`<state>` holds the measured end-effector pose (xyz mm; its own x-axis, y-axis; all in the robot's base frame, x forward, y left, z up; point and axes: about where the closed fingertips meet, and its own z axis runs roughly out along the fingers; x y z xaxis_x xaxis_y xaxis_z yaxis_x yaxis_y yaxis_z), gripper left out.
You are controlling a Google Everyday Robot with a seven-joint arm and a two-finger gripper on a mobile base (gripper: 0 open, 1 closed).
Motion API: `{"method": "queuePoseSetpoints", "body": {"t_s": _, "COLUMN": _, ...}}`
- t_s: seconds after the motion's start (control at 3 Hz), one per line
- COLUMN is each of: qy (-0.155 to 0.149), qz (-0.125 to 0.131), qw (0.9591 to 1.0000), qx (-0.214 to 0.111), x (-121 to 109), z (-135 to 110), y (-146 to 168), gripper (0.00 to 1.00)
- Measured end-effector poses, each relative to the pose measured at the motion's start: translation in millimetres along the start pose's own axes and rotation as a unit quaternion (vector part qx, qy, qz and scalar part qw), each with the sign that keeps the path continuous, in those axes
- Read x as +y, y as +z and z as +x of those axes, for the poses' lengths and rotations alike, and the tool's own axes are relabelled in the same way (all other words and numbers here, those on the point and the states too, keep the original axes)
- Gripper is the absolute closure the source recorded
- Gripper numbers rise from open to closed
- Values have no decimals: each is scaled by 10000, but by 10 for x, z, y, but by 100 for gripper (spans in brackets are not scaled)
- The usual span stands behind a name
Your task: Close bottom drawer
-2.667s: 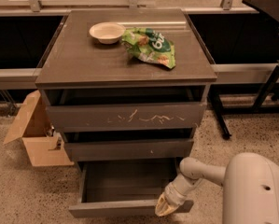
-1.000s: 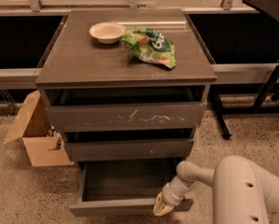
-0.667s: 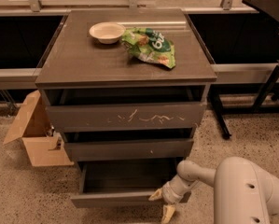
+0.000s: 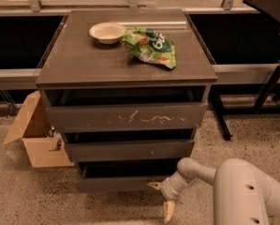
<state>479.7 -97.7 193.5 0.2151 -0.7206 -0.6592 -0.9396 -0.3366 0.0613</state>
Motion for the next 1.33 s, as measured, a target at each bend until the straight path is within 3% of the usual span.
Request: {"method": "queuePoseSetpoints", "body": {"t_s": 1.33, "qy": -62, "qz": 269, "qw": 9996, "qx": 17, "x": -477, "z": 23, "y": -167, "gripper": 0}}
